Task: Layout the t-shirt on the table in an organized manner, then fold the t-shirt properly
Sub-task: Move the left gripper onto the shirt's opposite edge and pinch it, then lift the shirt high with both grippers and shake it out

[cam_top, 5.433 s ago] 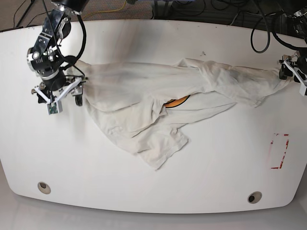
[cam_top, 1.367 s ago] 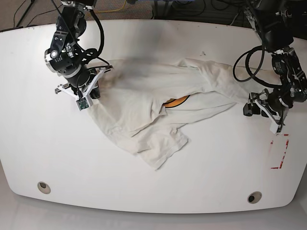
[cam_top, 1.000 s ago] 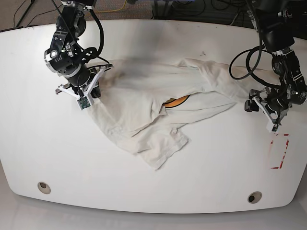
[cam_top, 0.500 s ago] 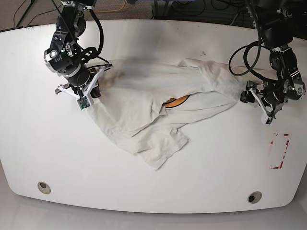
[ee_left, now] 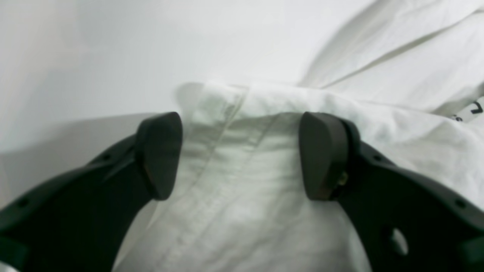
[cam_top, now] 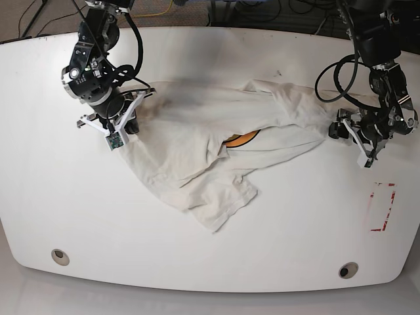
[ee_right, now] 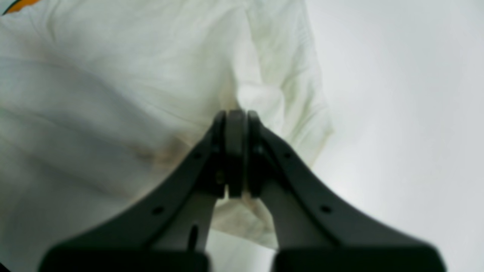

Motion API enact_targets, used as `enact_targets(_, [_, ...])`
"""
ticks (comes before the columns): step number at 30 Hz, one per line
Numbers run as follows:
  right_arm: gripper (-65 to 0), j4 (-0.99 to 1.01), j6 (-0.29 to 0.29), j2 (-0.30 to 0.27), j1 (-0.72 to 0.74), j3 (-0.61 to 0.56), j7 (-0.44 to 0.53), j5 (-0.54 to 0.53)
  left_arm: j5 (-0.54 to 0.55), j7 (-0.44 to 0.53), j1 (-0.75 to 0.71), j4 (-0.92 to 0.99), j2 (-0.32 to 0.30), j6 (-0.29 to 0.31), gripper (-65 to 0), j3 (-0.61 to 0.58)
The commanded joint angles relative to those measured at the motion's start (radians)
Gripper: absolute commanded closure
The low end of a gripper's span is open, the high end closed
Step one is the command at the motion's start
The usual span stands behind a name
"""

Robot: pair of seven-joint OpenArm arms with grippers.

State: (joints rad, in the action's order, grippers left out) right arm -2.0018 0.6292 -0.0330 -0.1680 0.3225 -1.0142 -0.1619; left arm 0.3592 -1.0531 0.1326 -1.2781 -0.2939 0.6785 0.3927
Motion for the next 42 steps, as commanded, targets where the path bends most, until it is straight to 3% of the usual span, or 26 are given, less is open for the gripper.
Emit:
enact_targets(1, [0.0, -0.017, 0.002, -0.003, 0.011, 0.01, 0.024, -0.009, -0.001, -0.003, 0.008, -0.011, -0.014, 0.004, -40.0, -0.002])
enact_targets(9, [0.0, -0.017, 0.002, -0.003, 0.011, 0.013, 0.024, -0.009, -0.001, -0.003, 0.014, -0.005, -0.009, 0.004, 0.0, 0.001])
enact_targets(18, [0.0, -0.02, 0.002, -0.003, 0.011, 0.013, 0.024, -0.009, 0.007, -0.003, 0.006, -0.087, -0.009, 0.016, 0.0, 0.024])
enact_targets(42, [0.0, -0.017, 0.002, -0.029, 0.078, 0.06, 0.022, -0.003, 0.005, -0.017, -0.121, -0.595, -0.008, 0.02, 0.0, 0.105])
